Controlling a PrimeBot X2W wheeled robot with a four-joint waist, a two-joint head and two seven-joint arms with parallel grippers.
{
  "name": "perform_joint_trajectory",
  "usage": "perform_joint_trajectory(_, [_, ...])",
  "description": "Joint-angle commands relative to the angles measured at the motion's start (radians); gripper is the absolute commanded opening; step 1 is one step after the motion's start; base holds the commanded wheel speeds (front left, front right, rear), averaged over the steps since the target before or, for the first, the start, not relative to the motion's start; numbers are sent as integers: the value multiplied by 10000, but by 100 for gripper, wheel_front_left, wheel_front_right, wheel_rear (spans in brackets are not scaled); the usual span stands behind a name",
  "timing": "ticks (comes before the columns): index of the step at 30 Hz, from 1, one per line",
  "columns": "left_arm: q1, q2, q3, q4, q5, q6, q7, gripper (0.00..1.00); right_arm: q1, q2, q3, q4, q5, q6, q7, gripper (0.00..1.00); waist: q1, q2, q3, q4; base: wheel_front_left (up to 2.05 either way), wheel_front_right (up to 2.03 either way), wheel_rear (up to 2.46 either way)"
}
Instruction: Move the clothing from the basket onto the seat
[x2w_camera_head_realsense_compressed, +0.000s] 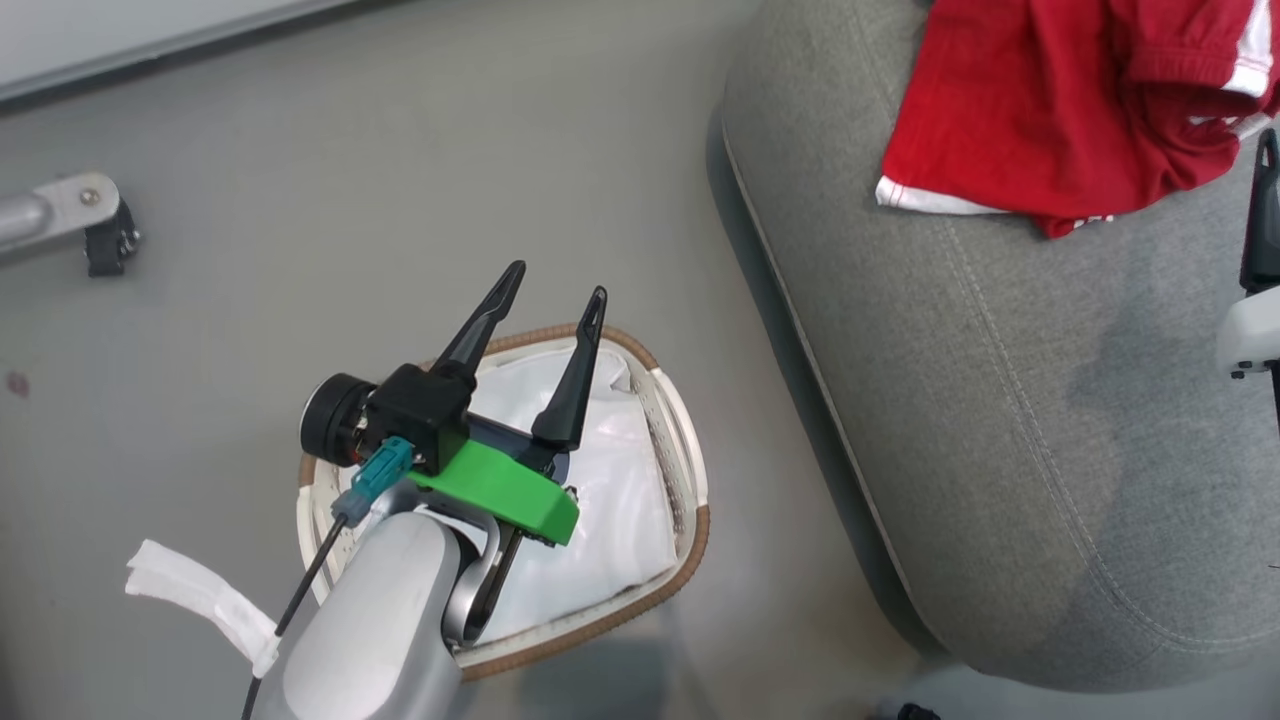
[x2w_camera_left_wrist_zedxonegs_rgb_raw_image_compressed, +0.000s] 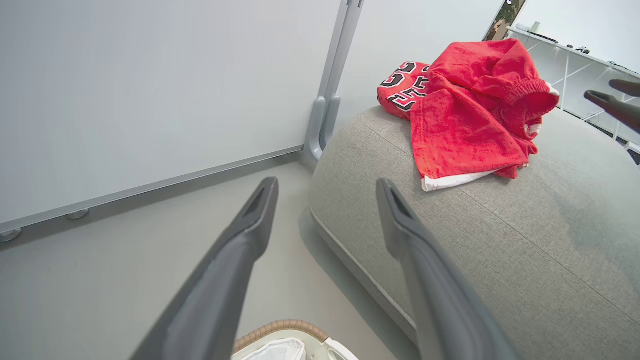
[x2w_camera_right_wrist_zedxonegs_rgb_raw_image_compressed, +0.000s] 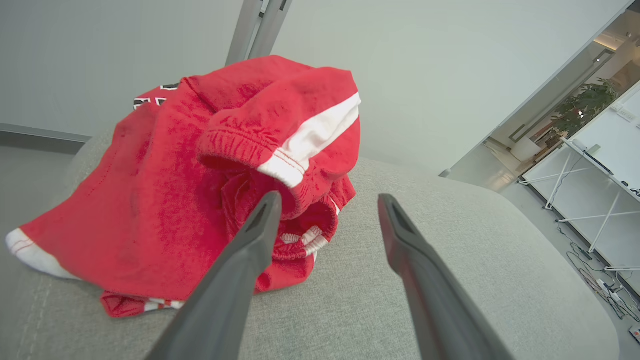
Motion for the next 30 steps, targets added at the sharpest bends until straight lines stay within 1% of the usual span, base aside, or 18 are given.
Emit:
perform_joint_trajectory(1, [225,-70,152,-50,23,-32,-7,100,-24,-100,128,-43,75,-16,-1,100,0,-1,-692,207,0,0,0])
perform_joint_trajectory(6, [625,-266,739,-95,246,-28,-7,100,-129,-66,690,-106,231,-14,-1,100,0,-1,-1494,743,0,0,0])
perform_joint_trajectory(10, [1031,-352,1214,212,398,24,-6,100,-86,179,1094,-47,362,-14,-1,100,0,-1,-2077,1217,0,0,0])
perform_joint_trajectory(17, [1879,-439,2412,412,483,273,-6,100,376,930,1729,31,736,-14,-1,100,0,-1,-2834,1928,0,0,0])
perform_joint_trajectory(19, [2285,-456,2997,279,514,346,-6,100,724,1246,2028,12,908,-14,-1,100,0,-1,-3030,2156,0,0,0])
perform_joint_trajectory(25, [3074,-475,4086,51,454,366,-7,100,1643,1777,2415,-204,1367,-14,-1,100,0,-1,-3306,2400,0,0,0])
perform_joint_trajectory(30, [3656,-480,4470,-55,298,303,-7,100,2506,1941,2522,-355,1800,-14,-1,100,0,-1,-3573,2418,0,0,0])
